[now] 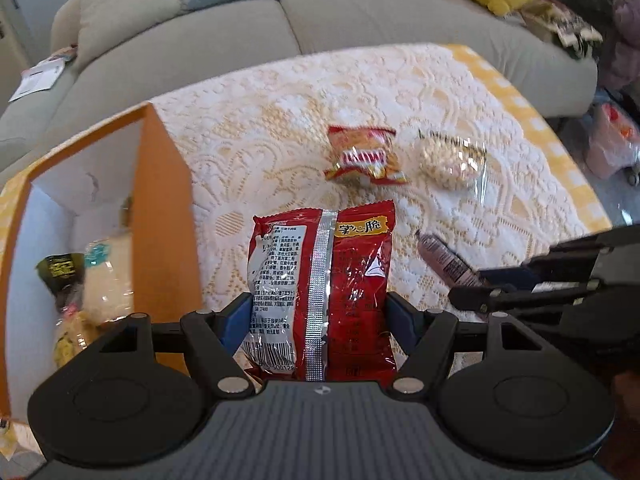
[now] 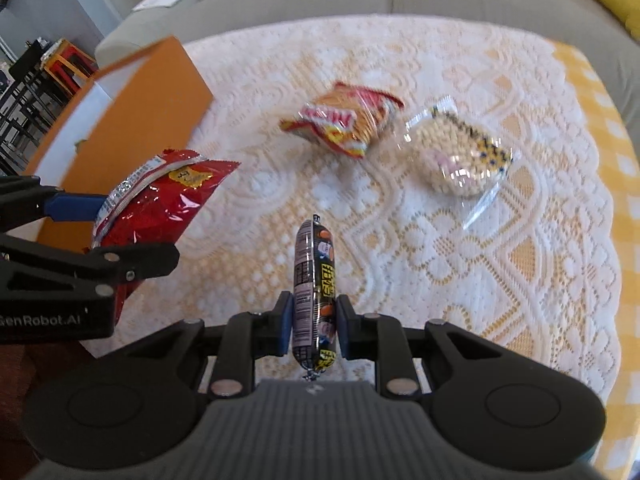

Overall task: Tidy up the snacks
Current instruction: 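Lift the red packet with left while right lifts the sausage stick toward the box, then lower the red packet into the box with left while right lowers the sausage stick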

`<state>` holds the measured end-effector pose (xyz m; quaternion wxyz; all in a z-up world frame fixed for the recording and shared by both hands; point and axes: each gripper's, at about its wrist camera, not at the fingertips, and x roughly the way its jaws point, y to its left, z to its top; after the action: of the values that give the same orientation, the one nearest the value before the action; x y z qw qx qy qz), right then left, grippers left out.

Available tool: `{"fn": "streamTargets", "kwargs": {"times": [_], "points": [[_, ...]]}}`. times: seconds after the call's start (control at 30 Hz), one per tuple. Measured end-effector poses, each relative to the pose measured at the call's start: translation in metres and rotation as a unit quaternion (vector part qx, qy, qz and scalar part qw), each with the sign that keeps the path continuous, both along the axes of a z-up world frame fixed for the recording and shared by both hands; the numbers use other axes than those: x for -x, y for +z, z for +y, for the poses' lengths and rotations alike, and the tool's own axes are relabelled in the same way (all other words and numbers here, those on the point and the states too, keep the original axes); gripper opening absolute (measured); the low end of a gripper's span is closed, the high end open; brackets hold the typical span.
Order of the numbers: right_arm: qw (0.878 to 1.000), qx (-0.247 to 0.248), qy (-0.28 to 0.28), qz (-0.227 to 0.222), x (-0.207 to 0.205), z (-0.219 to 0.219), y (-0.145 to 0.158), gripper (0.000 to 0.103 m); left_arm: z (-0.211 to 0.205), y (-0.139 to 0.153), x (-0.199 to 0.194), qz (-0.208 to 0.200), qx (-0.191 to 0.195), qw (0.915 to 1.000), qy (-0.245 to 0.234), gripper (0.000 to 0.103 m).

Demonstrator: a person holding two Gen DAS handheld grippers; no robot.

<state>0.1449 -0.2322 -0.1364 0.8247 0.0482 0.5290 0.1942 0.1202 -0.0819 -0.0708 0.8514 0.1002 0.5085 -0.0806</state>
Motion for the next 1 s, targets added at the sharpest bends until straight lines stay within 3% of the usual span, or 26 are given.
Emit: {"fn": "streamTargets", "kwargs": {"times": [0.23, 0.53, 0.7, 1.0], "points": [[0.999, -0.019, 0.007, -0.034, 0.014, 0.022, 0.031, 0.02, 0.028, 0.035, 0.009, -0.033, 0.02, 0.9987, 0.033, 0.081], [0.994, -0.059, 0.033, -0.088, 0.014, 0.064, 0.09, 0.02, 0.078, 0.056, 0.005, -0.057, 0.036, 0.9935, 0.092, 0.081], [0.989, -0.068, 0.06, -0.113, 0.003, 0.098, 0.114, 0.02, 0.108, 0.059, -0.004, -0.064, 0.024, 0.9895, 0.127, 0.081], [0.984, -0.057, 0.113, -0.123, -0.027, 0.163, 0.126, 0.02, 0.159, 0.048, -0.031, -0.052, -0.001, 0.9855, 0.161, 0.081]]}}
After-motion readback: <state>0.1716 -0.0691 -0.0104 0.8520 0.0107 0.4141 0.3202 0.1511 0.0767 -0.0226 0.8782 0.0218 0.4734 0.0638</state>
